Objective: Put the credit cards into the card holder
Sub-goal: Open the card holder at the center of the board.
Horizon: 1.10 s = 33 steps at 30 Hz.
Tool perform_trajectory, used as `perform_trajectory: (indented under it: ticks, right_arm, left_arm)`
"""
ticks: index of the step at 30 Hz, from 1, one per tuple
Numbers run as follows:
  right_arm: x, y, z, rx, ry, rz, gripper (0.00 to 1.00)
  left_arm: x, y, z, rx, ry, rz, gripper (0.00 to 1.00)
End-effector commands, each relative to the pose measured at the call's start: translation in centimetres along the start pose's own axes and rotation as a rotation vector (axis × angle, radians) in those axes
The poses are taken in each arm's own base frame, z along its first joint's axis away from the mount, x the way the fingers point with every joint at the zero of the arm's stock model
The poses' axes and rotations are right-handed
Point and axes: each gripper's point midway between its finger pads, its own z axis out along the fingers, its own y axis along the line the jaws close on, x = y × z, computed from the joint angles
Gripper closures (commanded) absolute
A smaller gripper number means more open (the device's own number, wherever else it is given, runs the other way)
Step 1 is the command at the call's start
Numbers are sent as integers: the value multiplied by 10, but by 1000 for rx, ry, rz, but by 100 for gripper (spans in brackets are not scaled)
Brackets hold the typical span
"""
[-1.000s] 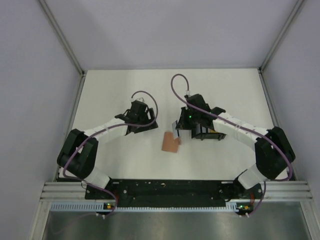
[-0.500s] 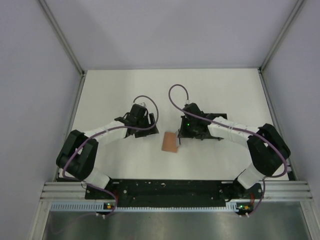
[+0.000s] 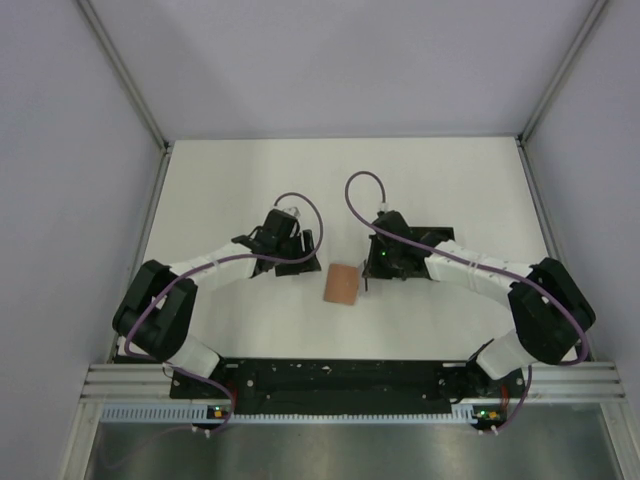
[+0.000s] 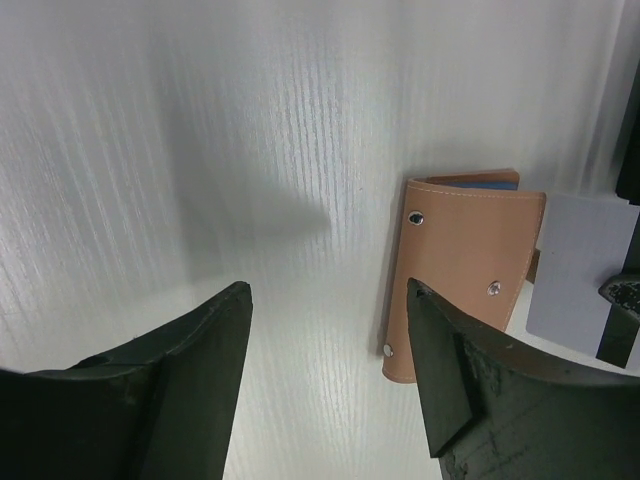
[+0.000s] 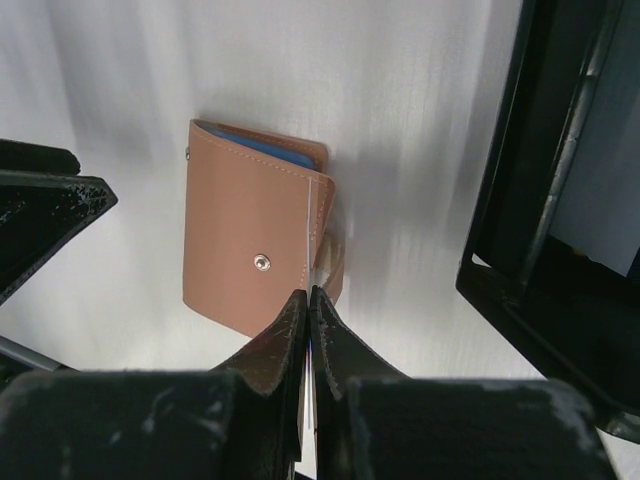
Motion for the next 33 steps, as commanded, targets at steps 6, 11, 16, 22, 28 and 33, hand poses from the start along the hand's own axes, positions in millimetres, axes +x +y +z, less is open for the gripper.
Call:
perform_trajectory:
  ticks: [6,11,16,22,28,33]
  right_arm:
    - [-10,-12,-10,60,-62,-24,100]
    - [-4,-21,-5,90,-41,-37,100]
    - [4,-29,3,118,-15,-37,100]
    - [8,-42,9,164,-14,-50,100]
    - [8,-45,10,173,-8,-84,100]
    - [0,-24,8,97,-12,-64,100]
  left_arm:
    - [-1,-12,1,46,-12,63,38]
    - [0,-11,2,45,-7,65,43]
    - [4,-10,4,46,3,71,50]
    - [8,-12,6,59,13,82,57]
    - [11,-17,8,79,28,95,61]
    - [18,-32,9,146,53,118,60]
